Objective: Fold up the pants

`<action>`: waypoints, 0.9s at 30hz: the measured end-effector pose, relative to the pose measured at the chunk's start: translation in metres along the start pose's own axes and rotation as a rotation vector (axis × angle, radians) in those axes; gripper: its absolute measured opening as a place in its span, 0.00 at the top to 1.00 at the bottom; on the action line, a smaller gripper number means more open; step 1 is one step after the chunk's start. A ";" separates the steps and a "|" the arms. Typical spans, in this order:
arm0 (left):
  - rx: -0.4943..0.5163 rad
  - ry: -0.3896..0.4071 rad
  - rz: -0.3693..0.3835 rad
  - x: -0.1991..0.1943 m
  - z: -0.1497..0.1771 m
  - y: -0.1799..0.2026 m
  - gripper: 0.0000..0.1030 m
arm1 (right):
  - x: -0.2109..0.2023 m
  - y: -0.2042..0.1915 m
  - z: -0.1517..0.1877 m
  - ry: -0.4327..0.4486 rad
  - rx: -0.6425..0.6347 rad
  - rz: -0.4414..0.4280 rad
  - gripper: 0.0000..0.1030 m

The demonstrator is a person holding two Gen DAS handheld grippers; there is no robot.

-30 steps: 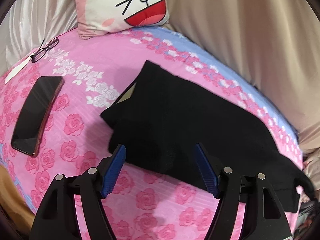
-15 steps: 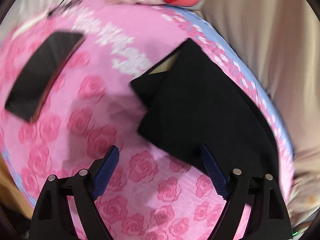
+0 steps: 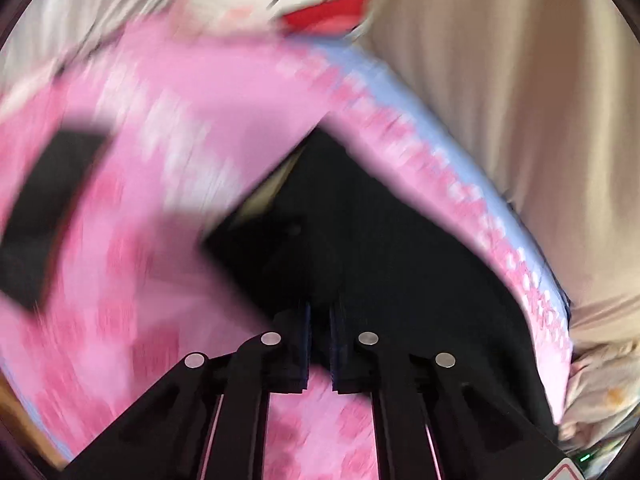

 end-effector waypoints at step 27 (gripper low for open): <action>0.027 -0.016 -0.078 0.014 -0.034 -0.026 0.93 | -0.032 -0.068 -0.064 0.109 -0.122 -0.076 0.93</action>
Point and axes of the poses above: each gripper's, at about its wrist camera, not at the fingertips, and x roughly the way its jaws point, y to its right, z to its underside, the point moved 2 cm from there along x, roughly the way its jaws point, and after that the axes turned 13 degrees about x, right-handed, at the moved point
